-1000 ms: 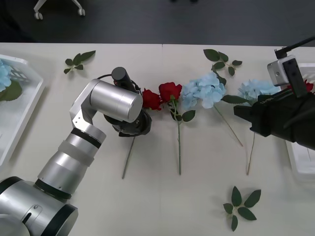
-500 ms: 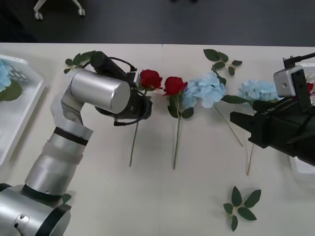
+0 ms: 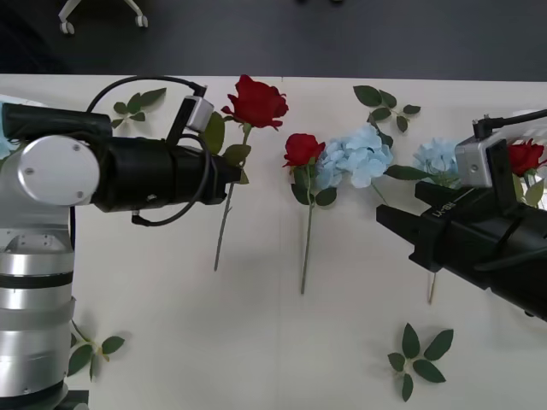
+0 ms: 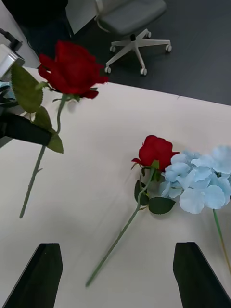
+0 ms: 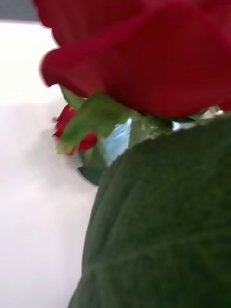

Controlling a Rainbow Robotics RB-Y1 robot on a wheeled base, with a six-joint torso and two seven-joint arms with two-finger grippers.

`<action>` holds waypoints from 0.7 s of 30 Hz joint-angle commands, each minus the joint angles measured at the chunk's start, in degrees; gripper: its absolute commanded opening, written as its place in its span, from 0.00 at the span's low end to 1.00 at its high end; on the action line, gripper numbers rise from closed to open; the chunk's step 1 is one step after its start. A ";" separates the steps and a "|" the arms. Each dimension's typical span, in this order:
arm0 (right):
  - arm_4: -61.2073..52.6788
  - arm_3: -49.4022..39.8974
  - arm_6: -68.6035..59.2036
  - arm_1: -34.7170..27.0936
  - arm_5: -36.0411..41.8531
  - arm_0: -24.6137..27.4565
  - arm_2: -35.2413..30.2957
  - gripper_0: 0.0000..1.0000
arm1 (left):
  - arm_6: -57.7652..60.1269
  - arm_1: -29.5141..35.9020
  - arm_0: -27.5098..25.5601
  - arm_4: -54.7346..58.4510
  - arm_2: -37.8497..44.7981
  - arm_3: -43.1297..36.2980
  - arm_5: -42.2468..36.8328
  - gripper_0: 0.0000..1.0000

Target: Put the red flowers into the right box and the blue flowers into the left box

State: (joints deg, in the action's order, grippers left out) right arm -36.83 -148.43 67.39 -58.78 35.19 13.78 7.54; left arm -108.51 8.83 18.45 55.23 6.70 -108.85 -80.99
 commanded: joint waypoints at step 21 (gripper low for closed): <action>-1.84 -1.57 -0.16 -0.19 -7.15 -9.56 7.05 0.68 | -41.61 -3.47 -2.19 38.55 10.00 -1.72 -7.52 0.00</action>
State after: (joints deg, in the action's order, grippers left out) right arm -38.68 -148.43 67.39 -58.78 28.22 5.58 13.45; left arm -145.76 8.17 16.27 93.12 12.70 -108.85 -85.76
